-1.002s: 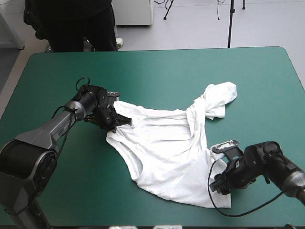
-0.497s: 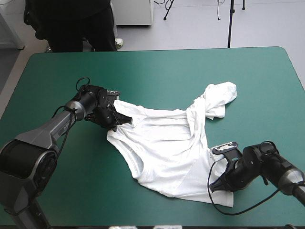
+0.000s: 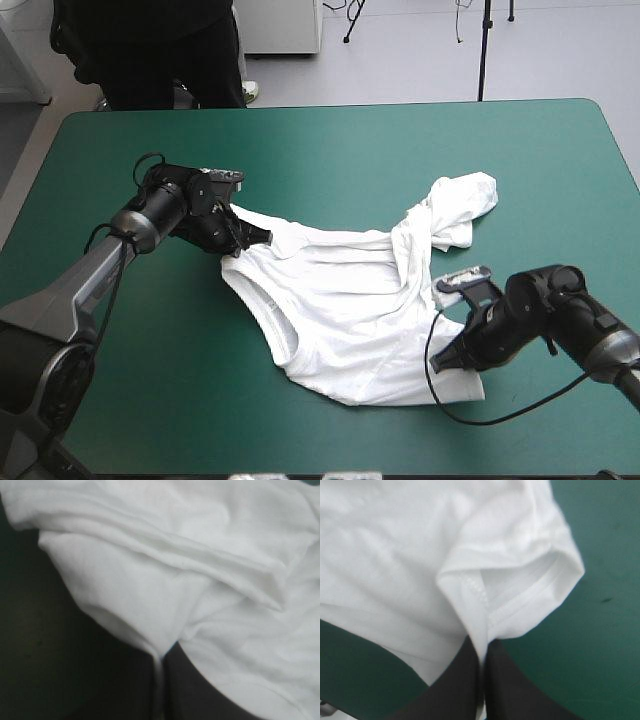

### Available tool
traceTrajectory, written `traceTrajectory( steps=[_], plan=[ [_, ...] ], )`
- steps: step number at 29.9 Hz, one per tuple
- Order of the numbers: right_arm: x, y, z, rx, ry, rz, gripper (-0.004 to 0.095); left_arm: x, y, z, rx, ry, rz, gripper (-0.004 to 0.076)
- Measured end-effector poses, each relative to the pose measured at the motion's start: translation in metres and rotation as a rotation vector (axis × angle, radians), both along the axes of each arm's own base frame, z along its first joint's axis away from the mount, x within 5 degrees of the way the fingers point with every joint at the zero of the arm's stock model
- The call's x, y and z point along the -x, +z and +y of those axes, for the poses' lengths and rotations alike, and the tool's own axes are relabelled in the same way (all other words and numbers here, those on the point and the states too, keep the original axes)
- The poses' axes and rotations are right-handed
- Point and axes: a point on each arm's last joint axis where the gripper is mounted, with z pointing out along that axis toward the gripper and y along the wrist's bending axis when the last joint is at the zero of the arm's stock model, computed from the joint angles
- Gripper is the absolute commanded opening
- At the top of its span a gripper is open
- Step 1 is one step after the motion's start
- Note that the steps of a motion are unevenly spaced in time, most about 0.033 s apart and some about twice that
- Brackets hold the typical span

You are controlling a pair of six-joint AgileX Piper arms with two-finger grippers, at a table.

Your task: Fold the cloth

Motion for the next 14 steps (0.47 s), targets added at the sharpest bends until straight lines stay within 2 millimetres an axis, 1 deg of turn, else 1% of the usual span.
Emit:
traceTrajectory(
  steps=[2,5,6,8,10,11,12,14],
  plan=[
    [-0.006,0.028,0.001,-0.016,-0.001,-0.07,-0.0013,0.009,0.02,0.003,0.014,-0.004,-0.041,-0.0009],
    [-0.012,0.079,0.003,-0.058,-0.006,-0.2,-0.0013,0.024,0.052,0.007,0.049,-0.006,-0.119,-0.0009],
    [-0.013,0.102,0.003,-0.085,-0.008,-0.264,-0.0013,0.03,0.065,0.009,0.066,-0.006,-0.152,-0.0009],
    [-0.012,0.137,0.002,-0.122,-0.013,-0.366,-0.0013,0.04,0.092,0.011,0.103,-0.008,-0.227,-0.0009],
    [-0.009,0.173,-0.001,-0.157,-0.023,-0.481,-0.0013,0.052,0.126,0.015,0.14,-0.011,-0.325,-0.0009],
    [-0.007,0.187,-0.002,-0.17,-0.031,-0.525,-0.0013,0.058,0.143,0.017,0.158,-0.013,-0.375,-0.0009],
    [-0.004,0.206,-0.005,-0.186,-0.043,-0.591,-0.0013,0.065,0.161,0.019,0.176,-0.016,-0.43,-0.0009],
    [0.002,0.23,-0.01,-0.2,-0.057,-0.675,-0.0013,0.077,0.193,0.023,0.205,-0.028,-0.535,-0.0009]
  ],
)
